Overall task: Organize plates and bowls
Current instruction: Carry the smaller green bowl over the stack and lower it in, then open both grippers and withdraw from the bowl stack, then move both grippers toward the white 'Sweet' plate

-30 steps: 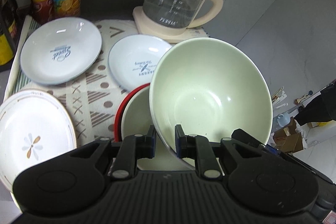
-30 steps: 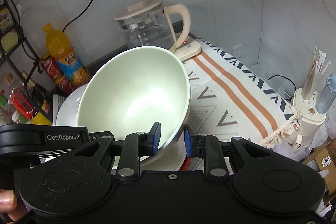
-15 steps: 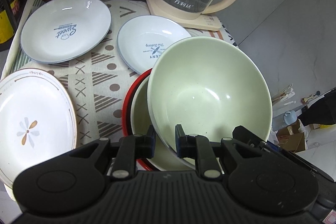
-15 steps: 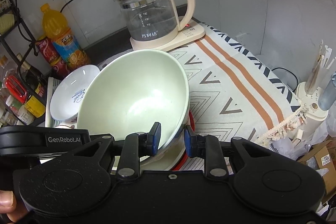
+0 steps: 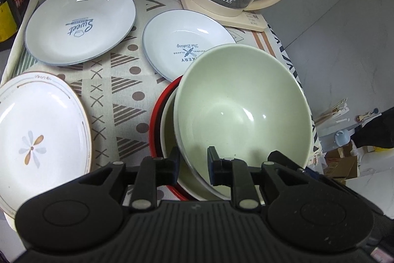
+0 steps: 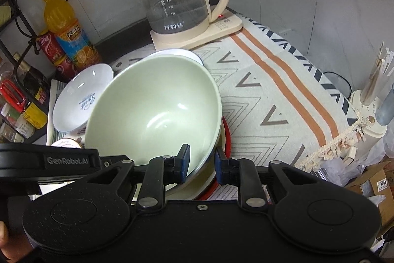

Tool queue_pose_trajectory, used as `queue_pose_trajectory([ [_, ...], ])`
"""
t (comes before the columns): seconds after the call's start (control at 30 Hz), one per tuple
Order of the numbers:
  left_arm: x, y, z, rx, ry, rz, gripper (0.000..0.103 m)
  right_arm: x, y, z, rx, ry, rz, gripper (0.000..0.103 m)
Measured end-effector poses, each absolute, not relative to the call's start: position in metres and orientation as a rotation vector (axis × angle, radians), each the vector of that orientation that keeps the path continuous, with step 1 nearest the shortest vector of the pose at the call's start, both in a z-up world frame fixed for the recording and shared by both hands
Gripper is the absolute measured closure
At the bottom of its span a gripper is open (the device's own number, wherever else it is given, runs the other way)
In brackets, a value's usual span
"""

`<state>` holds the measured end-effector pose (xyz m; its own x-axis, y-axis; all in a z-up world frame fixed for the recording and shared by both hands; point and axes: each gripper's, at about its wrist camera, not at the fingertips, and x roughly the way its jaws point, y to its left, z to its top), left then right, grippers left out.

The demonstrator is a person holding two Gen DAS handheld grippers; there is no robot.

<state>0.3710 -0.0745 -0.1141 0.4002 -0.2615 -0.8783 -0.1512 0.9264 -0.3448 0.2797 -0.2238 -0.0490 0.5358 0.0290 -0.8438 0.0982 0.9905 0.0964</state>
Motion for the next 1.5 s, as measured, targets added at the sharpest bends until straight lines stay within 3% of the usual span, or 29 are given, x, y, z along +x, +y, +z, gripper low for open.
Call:
queue_pose_trajectory([
  [0.7,0.353,-0.046,-0.085,-0.448,1.114,-0.083,0.070,0.268,-0.221,-0.035,0.123,0.983,-0.049,0.080],
  [1.1,0.325,-0.014,-0.067,-0.422,1.050,-0.038,0.038,0.253,-0.195,-0.014,0.104,0.946,-0.010,0.072],
  [1.3,0.312,0.008,-0.069,-0.437,1.049,-0.006,0.037,0.246,-0.186,-0.023,0.098,0.960,-0.013,0.072],
  [1.5,0.300,0.032,-0.073,-0.465,1.050,0.046,0.037,0.242,-0.180,-0.029,0.097,0.987,-0.006,0.064],
])
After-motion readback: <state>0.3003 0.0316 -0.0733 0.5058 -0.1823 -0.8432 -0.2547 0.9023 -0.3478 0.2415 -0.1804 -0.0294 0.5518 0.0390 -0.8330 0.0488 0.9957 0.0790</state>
